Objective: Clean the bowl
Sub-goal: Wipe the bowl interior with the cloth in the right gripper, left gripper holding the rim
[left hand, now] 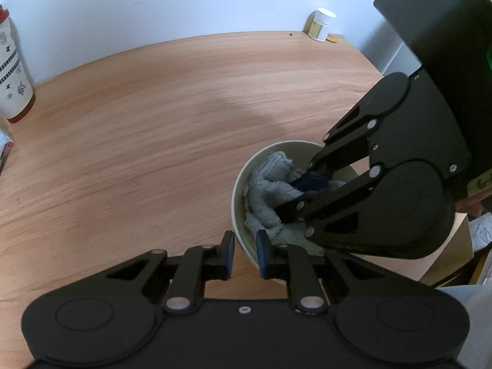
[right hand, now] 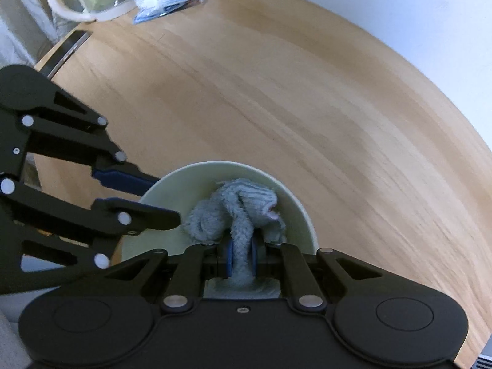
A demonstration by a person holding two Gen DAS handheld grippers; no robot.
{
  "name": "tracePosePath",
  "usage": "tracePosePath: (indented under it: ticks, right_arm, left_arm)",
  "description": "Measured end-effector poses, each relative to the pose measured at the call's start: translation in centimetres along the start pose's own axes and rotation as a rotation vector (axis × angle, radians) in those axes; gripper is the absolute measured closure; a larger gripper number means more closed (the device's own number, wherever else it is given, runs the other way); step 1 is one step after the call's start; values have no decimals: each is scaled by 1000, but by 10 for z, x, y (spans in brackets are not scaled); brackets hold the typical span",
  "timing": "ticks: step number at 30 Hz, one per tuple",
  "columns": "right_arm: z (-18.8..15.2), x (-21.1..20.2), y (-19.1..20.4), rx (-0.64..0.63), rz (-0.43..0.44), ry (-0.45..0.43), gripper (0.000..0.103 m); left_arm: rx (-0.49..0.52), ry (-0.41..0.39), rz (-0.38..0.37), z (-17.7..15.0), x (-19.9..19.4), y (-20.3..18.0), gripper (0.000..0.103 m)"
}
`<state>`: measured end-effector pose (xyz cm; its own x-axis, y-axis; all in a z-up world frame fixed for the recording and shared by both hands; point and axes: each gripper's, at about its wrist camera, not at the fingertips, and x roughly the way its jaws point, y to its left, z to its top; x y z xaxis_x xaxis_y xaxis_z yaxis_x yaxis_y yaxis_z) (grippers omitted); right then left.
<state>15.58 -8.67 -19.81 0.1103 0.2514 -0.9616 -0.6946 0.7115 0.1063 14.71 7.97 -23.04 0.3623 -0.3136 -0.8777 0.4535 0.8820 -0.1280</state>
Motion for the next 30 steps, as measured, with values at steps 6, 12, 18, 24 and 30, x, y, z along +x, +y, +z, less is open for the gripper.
tracePosePath:
  ticks: [6, 12, 18, 24, 30]
  right_arm:
    - [-3, -23, 0, -56, -67, 36, 91]
    - [-3, -39, 11, -116, -119, 85, 91]
    - [0, -32, 20, -158, -136, 140, 91]
    - [2, -12, 18, -142, -101, 171, 92]
    - [8, 1, 11, -86, -43, 176, 91]
  left_arm:
    - [-5, -5, 3, 0, -2, 2, 89]
    - [5, -9, 5, -3, -6, 6, 89]
    - [-9, -9, -7, -7, -10, 9, 89]
    - [-15, -1, -21, -11, -16, 7, 89]
    - [-39, 5, -26, -14, -21, 8, 89]
